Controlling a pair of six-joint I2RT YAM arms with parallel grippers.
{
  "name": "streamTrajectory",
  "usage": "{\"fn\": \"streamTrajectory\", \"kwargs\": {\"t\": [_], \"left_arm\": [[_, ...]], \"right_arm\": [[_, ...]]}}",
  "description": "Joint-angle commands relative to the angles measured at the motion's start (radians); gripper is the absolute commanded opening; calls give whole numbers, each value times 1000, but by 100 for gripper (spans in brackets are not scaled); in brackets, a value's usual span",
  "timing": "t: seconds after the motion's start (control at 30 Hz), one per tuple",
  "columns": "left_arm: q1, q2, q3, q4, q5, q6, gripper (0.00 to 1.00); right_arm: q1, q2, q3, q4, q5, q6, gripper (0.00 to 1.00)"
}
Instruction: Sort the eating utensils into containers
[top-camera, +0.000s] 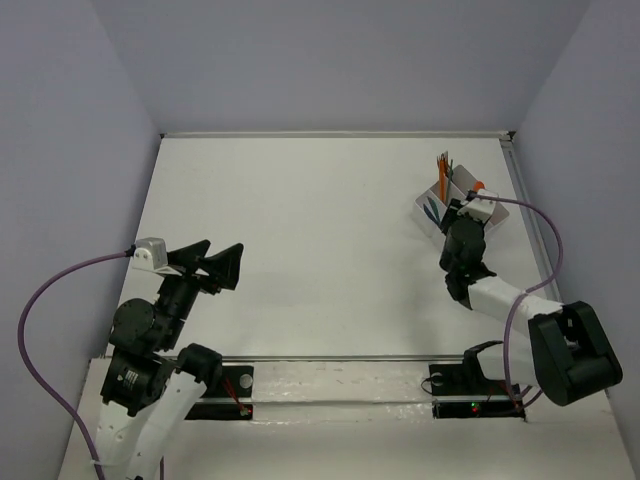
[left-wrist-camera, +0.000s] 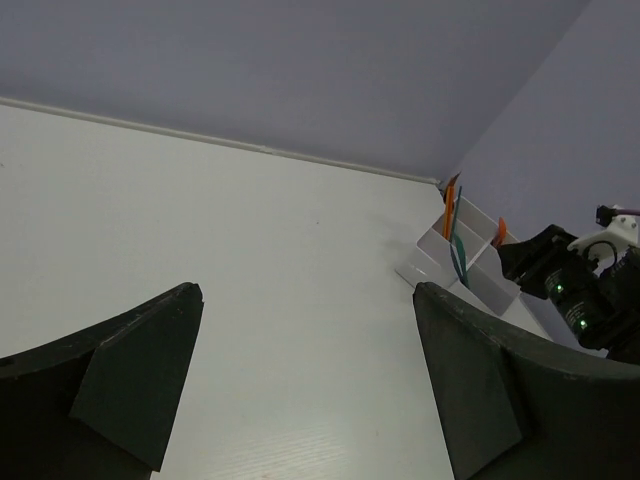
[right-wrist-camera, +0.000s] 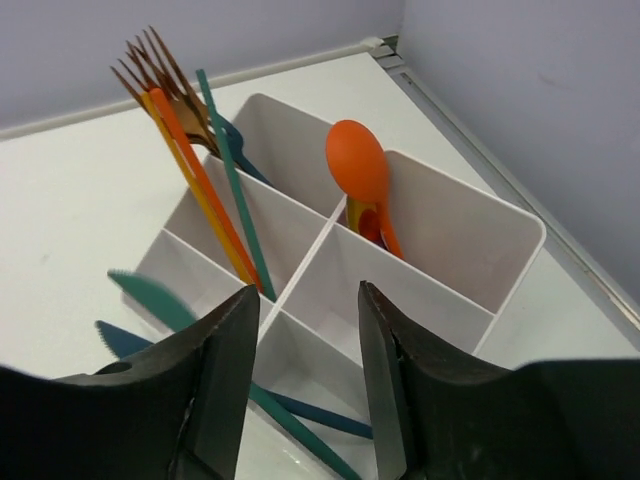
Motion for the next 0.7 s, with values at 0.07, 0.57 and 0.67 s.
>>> {"fn": "streamTrajectory", "kwargs": {"t": [0.07, 0.57, 0.67], "left_arm": [[-7, 3, -6, 42, -6, 17, 99], [74, 108, -2, 52, 17, 23, 99], [103, 122, 0, 58, 18, 31, 99]], "right_arm": [[55, -143, 46, -121, -53, 35, 53], [141, -465, 195, -602, -914, 360, 100], [141, -474, 170, -560, -1093, 383, 100]]}}
